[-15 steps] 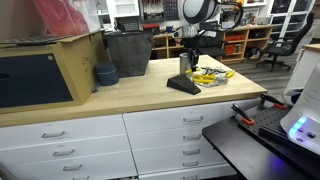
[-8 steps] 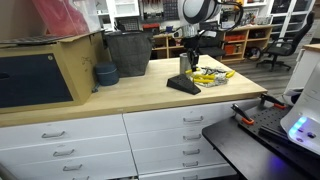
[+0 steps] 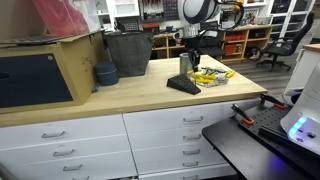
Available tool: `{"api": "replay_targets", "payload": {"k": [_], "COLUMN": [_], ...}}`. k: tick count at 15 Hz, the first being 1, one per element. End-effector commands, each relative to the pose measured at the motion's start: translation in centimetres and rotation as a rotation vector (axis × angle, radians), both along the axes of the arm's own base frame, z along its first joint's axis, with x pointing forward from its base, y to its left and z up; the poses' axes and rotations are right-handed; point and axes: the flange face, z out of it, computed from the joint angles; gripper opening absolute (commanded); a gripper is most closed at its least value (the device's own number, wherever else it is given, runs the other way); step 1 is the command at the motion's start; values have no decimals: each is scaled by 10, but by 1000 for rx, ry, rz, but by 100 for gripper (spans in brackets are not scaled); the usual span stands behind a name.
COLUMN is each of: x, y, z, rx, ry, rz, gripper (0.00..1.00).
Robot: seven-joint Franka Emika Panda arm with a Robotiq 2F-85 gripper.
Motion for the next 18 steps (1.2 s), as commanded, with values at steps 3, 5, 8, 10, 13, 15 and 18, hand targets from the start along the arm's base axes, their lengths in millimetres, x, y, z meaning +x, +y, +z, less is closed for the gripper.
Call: {"api": "replay_targets", "payload": {"k": [3,5,8,10,13,15,18], "x": [1,1,0,0,1,1,3], "y": [0,0,1,2,2,2,5], "z": [8,9,10,11,11,10,9], "rx": [-15,-13,-14,-16,-20,-20,-9], "ry": [-10,-16,-29,-36,-39,-37,-39], "rz": [-18,-17,-9,-5,2,3,1], "gripper": [4,4,4,4,4,4,4]}}
